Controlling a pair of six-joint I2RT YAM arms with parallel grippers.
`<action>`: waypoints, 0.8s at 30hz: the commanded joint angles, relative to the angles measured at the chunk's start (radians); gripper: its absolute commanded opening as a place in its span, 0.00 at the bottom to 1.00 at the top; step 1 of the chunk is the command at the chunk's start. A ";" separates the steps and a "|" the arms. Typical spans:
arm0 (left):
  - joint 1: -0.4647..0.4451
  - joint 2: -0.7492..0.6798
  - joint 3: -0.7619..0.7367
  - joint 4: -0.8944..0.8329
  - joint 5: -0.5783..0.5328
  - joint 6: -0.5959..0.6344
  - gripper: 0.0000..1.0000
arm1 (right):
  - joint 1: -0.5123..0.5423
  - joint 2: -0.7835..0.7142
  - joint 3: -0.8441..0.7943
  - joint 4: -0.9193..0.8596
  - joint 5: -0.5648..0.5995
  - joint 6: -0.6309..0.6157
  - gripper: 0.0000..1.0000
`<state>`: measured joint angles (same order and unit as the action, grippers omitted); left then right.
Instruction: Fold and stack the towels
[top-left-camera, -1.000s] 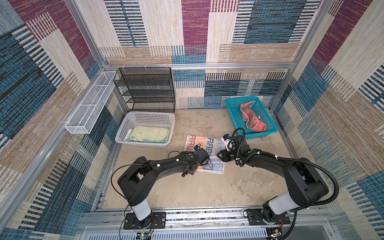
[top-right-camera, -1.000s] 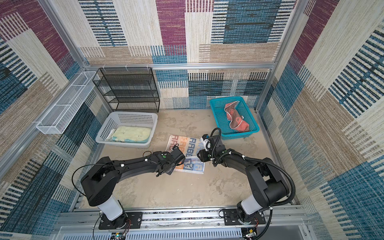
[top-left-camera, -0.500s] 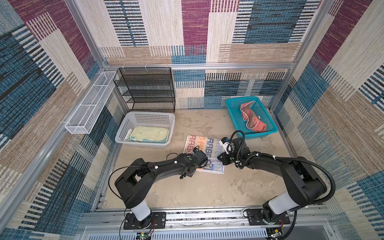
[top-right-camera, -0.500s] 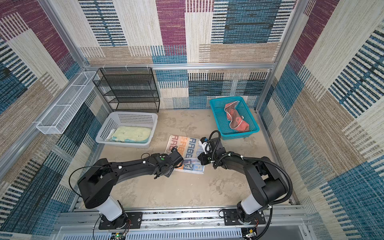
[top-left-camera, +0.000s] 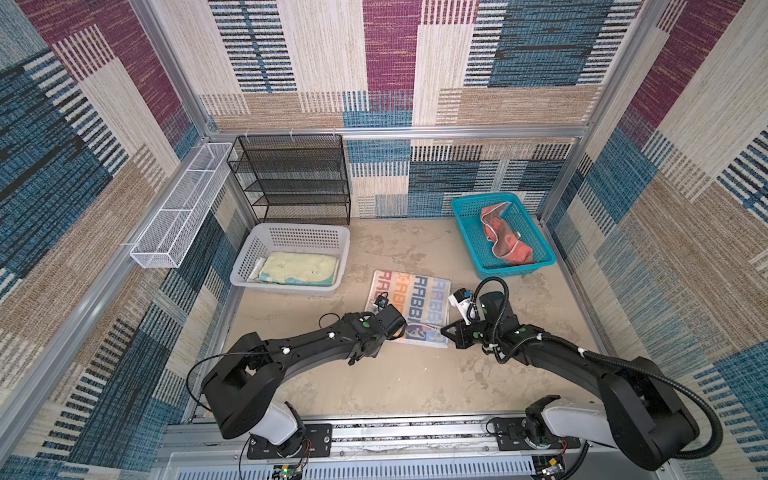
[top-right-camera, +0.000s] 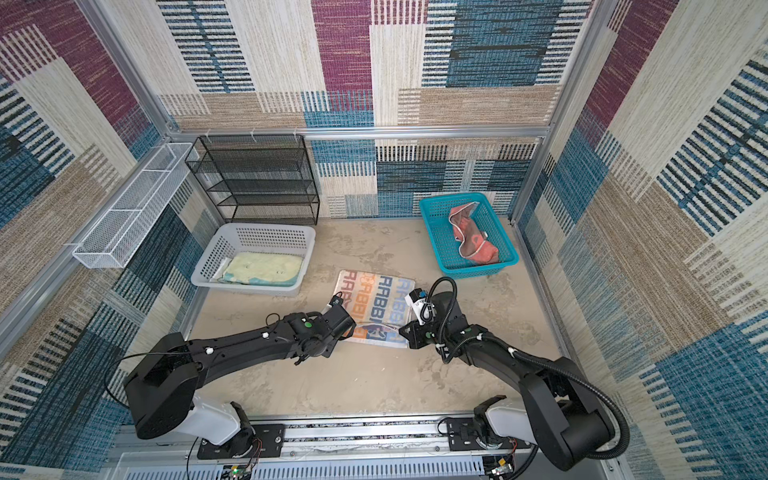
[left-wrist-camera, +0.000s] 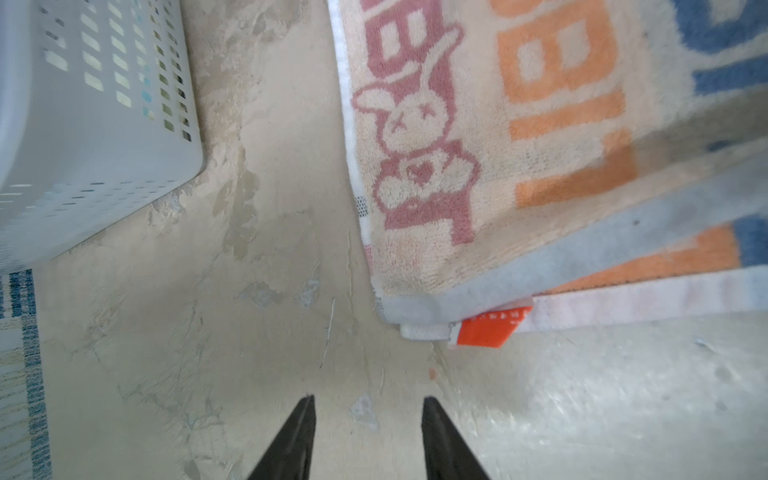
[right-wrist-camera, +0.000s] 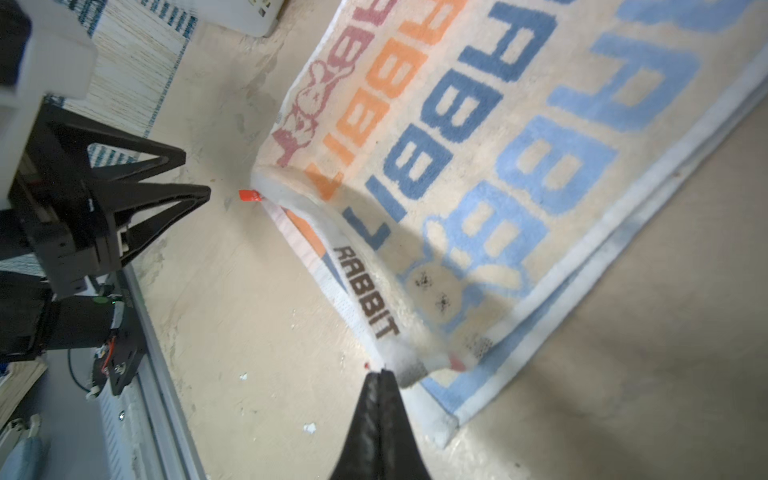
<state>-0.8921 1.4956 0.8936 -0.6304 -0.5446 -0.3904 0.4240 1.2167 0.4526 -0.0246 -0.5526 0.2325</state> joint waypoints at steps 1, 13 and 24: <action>0.002 -0.033 0.001 0.001 -0.039 -0.014 0.47 | -0.001 -0.059 -0.027 -0.007 -0.095 0.062 0.14; 0.088 -0.001 0.083 0.115 0.011 0.075 0.55 | -0.001 -0.089 0.073 -0.006 0.209 0.105 0.51; 0.259 0.284 0.423 0.123 0.158 0.155 0.58 | -0.032 0.228 0.303 0.057 0.436 0.112 0.52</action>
<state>-0.6491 1.7351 1.2545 -0.5026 -0.4347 -0.2844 0.3985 1.4044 0.7223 -0.0227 -0.1856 0.3286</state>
